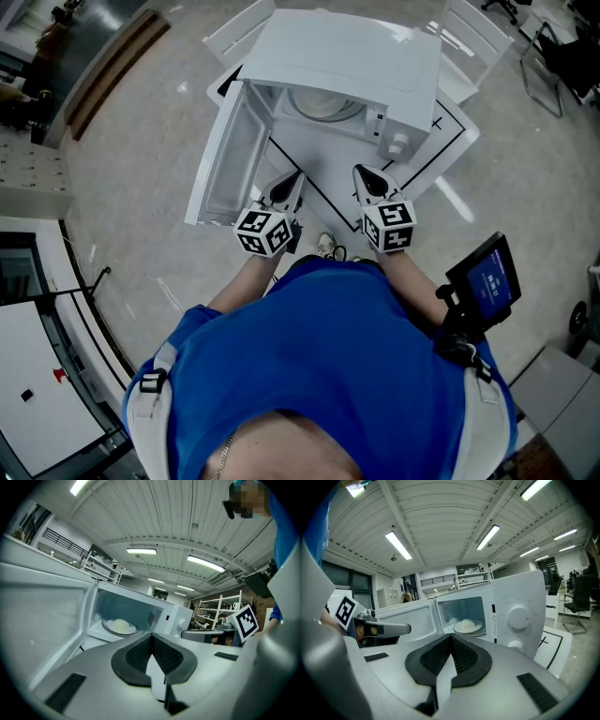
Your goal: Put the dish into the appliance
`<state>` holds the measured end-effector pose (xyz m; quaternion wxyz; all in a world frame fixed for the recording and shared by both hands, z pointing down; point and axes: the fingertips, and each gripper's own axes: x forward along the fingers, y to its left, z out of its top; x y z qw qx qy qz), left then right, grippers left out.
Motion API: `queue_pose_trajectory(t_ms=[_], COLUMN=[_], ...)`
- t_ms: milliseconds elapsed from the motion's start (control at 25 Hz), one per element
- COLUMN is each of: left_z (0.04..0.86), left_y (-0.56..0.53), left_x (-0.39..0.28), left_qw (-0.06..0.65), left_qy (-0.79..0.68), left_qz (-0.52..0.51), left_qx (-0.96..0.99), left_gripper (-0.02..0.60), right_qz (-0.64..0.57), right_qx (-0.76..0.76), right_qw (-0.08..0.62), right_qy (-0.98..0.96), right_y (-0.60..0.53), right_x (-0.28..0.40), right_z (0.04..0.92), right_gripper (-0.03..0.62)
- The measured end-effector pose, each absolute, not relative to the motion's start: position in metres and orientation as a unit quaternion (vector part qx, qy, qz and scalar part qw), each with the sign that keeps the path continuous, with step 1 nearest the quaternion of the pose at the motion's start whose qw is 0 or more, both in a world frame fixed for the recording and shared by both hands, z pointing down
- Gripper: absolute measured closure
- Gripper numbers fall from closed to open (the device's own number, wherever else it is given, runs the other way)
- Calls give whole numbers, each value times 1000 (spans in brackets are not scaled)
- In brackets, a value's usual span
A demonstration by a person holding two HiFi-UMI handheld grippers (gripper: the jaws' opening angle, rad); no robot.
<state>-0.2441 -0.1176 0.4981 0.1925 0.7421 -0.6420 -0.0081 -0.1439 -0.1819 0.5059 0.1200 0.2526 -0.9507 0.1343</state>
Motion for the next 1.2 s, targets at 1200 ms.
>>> queue_pose_trajectory(t_ms=[1200], left_z=[500], left_y=[-58], left_x=[-247], left_qw=[174], left_qy=[-708], left_qz=[-5], left_qx=[685], left_gripper=[574], right_qz=[136], right_qx=[188], right_qw=[104], right_qy=[-967], right_y=[-141], right_x=[-138], right_z=[516], right_gripper=[591])
